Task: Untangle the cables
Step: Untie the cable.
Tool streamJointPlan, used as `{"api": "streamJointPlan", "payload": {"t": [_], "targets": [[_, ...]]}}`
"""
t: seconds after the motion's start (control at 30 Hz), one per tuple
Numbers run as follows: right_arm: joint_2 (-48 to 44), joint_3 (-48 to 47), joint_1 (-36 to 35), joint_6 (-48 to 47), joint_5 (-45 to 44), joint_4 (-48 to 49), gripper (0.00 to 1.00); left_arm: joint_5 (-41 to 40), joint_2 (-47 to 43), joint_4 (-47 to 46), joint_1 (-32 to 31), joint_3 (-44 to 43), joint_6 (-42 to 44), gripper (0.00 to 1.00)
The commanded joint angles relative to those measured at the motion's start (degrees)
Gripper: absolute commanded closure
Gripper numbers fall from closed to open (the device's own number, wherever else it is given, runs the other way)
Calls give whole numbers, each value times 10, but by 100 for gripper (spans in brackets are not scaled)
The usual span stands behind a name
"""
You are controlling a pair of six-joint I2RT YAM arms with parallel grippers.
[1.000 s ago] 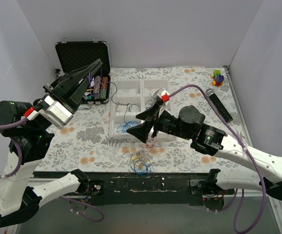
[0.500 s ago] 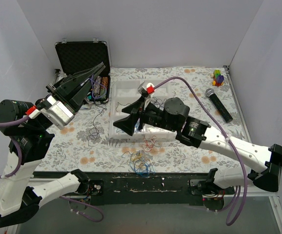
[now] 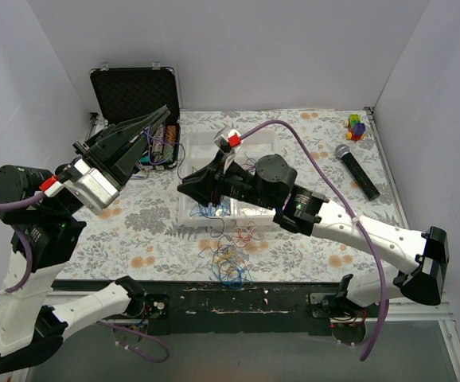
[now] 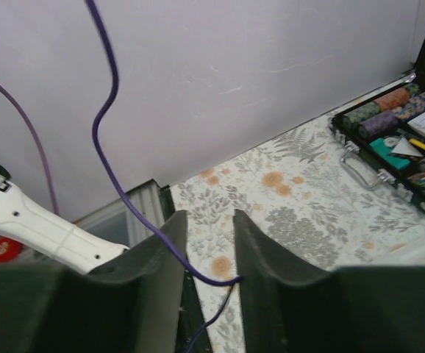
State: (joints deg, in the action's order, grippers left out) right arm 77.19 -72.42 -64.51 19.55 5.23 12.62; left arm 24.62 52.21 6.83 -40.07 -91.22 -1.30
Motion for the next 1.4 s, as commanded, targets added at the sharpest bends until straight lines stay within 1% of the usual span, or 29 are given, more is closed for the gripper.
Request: {"api": "streamJointPlan", "payload": {"t": [0.0, 0.07, 0.1, 0.27, 0.4, 0.43, 0.5, 0.53, 0.57, 0.67, 0.7, 0.73, 0.77, 0.8, 0.93, 1.03, 1.23, 1.37], "targets": [[-21, -1, 0, 8, 0, 45, 75, 2, -8, 8, 1, 3, 2, 100], [-26, 2, 0, 10, -7, 43, 95, 3, -8, 8, 1, 6, 2, 100], [-27, 0, 0, 11, -10, 38, 99, 3, -9, 8, 1, 7, 3, 100], [-40, -16, 0, -7, -48, -15, 99, -13, -19, 19, 1, 18, 11, 100], [-58, -29, 14, -20, -107, -58, 99, -33, -41, 32, 1, 60, 10, 100], [-60, -37, 22, -20, -114, -70, 99, -40, -48, 38, 2, 74, 10, 92], [-61, -54, 42, -19, -114, -94, 99, -44, -61, 60, 1, 100, 6, 71], [-59, -68, 53, -21, -114, -101, 99, -46, -68, 72, 1, 111, 2, 69], [-56, -83, 63, -24, -116, -119, 99, -48, -73, 83, 1, 119, -5, 63], [-36, -133, 92, -38, -116, -170, 99, -41, -83, 128, 2, 127, -27, 39], [-27, -152, 104, -42, -116, -181, 99, -37, -85, 141, 1, 128, -33, 26], [-17, -172, 116, -47, -114, -195, 99, -34, -86, 153, 1, 126, -34, 16], [-5, -191, 126, -52, -113, -210, 99, -28, -88, 168, 1, 126, -34, 7], [9, -215, 138, -57, -113, -223, 99, -26, -90, 179, 1, 124, -34, 2], [66, -298, 182, -86, -116, -268, 99, -35, -98, 204, 1, 117, -34, 2], [105, -338, 215, -101, -112, -286, 99, -54, -110, 223, 1, 117, -21, 2], [172, -364, 262, -131, -101, -275, 99, -75, -154, 270, 1, 140, 3, 2], [212, -386, 283, -138, -95, -277, 99, -91, -179, 292, 1, 153, -4, 2]]}}
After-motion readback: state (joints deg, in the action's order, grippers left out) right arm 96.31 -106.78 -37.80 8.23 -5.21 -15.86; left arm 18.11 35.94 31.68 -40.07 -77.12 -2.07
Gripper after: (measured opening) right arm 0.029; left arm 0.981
